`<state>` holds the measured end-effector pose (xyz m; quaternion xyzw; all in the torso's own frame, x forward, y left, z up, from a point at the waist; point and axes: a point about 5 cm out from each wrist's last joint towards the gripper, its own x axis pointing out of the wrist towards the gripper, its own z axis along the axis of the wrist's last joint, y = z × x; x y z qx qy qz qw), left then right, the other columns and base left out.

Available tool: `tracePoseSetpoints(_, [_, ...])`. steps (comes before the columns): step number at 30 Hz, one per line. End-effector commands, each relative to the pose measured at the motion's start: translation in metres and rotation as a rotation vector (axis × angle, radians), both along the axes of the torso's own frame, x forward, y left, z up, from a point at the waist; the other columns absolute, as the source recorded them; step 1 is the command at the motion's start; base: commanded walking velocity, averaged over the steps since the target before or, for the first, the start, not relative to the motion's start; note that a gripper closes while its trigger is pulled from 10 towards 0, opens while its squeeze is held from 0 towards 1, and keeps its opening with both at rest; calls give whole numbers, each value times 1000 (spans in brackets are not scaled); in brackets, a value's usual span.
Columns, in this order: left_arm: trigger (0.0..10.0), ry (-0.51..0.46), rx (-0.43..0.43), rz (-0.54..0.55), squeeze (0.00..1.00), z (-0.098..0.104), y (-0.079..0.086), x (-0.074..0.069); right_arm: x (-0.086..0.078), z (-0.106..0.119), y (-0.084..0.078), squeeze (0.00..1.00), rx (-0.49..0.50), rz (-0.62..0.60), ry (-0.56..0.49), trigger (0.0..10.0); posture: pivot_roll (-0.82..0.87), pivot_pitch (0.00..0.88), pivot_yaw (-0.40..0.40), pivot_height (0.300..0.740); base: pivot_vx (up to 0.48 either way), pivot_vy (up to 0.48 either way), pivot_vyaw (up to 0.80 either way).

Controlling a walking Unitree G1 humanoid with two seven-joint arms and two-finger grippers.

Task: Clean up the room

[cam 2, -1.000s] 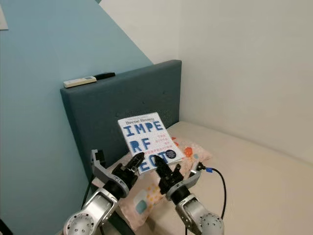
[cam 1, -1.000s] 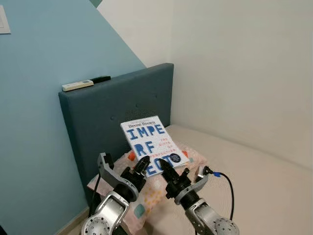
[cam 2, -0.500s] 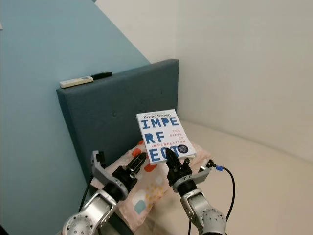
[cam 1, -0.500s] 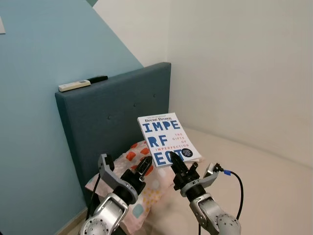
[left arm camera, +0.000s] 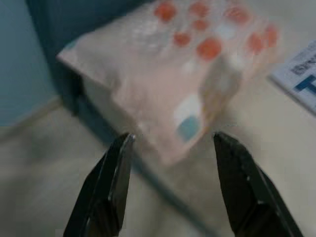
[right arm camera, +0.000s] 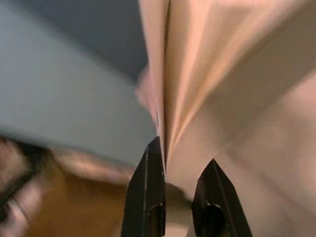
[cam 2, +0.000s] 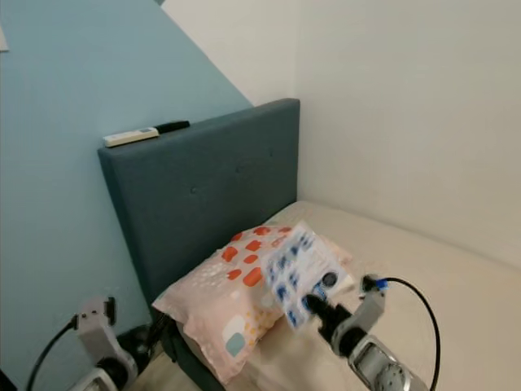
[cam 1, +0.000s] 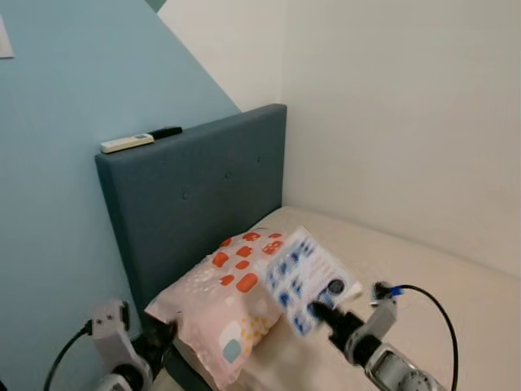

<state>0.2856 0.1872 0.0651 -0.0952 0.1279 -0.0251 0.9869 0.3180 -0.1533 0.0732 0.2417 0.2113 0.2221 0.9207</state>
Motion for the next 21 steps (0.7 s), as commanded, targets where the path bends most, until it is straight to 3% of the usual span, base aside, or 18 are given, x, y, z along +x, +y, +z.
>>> tracePoseSetpoints(1, [10000, 38, 160, 11, 0, -11, 1, -5, -3, 1, 20, 0, -135, 118, -85, 3882, 23, 80, 3, 740, 0, 0, 0])
tracePoseSetpoints(3, [10000, 38, 160, 11, 0, -11, 1, -5, -3, 1, 20, 0, -135, 118, -85, 3882, 23, 80, 3, 740, 0, 0, 0])
tracePoseSetpoints(4, [10000, 51, 183, 8, 0, -14, -3, -7, -6, -3, 28, 0, -195, 157, -104, 4314, 23, 80, 3, 740, 0, 0, 0])
tracePoseSetpoints(7, [10000, 47, 205, -1, 0, -16, -8, -8, -10, -6, 37, 0, -227, 190, -133, 4980, 19, 86, -4, 740, 0, 0, 0])
tracePoseSetpoints(8, [10000, 43, 206, -9, 0, -16, -13, -8, -13, -6, 44, 0, -227, 207, -158, 7804, 19, 90, -8, 740, 0, 0, 0])
tracePoseSetpoints(9, [10000, 43, 206, -9, 0, -16, -13, -8, -13, -6, 44, 0, -227, 207, -158, 7804, 19, 90, -8, 740, 0, 0, 0])
tracePoseSetpoints(10, [10000, 30, 196, -14, 0, -16, -17, -9, -16, -4, 51, 0, -207, 214, -184, 10000, 20, 91, -10, 740, 0, 0, 0])
tracePoseSetpoints(15, [10000, 25, 208, 8, 0, -18, -16, -11, -20, 0, 54, 0, -183, 192, -226, 10000, 16, 94, -15, 740, 0, 0, 0])
tracePoseSetpoints(21, [10000, 36, 268, 68, 0, -26, -8, -18, -31, -11, 43, 0, -288, 153, -297, 10000, 16, 99, -14, 740, 0, 0, 0])
